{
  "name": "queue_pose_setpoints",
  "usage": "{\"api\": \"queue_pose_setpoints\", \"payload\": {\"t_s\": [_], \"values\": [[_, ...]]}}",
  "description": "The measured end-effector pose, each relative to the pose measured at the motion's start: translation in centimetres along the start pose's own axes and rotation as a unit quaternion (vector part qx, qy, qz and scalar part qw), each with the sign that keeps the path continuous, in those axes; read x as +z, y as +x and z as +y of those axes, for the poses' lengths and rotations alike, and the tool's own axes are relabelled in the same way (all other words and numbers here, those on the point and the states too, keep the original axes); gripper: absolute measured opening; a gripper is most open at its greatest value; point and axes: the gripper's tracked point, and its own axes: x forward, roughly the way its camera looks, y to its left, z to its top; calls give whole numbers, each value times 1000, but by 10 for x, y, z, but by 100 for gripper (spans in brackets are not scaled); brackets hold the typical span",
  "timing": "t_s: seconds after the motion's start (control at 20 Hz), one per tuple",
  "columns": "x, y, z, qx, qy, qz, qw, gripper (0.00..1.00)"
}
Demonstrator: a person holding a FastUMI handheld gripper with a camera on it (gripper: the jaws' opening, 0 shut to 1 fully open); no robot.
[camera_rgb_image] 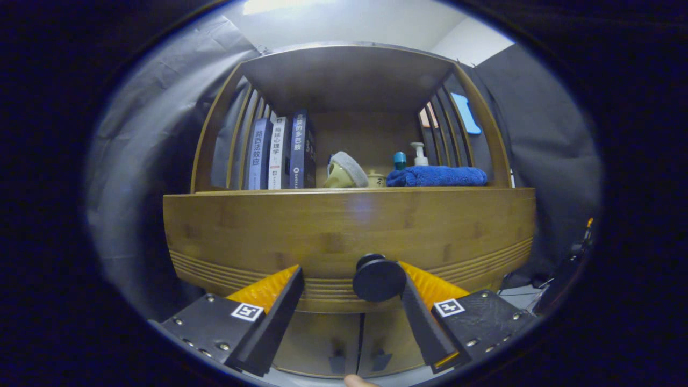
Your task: Pull open the drawer, take out the items inside it, and place them on the countertop above the cabinet.
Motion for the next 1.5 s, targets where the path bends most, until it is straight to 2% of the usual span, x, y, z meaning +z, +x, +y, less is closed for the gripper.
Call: {"api": "queue_pose_setpoints", "payload": {"t_s": [0.45,0.75,0.85,0.95,1.2,1.5], "values": [[-2,33,1,3,-1,-26,1000,100],[-3,43,3,-2,-10,-8,1000,99],[-2,42,3,-6,-3,-1,1000,99],[15,39,-3,-22,-21,-26,999,99],[44,21,-5,-27,-61,-40,997,99],[80,-13,-15,-29,-91,10,995,99]]}}
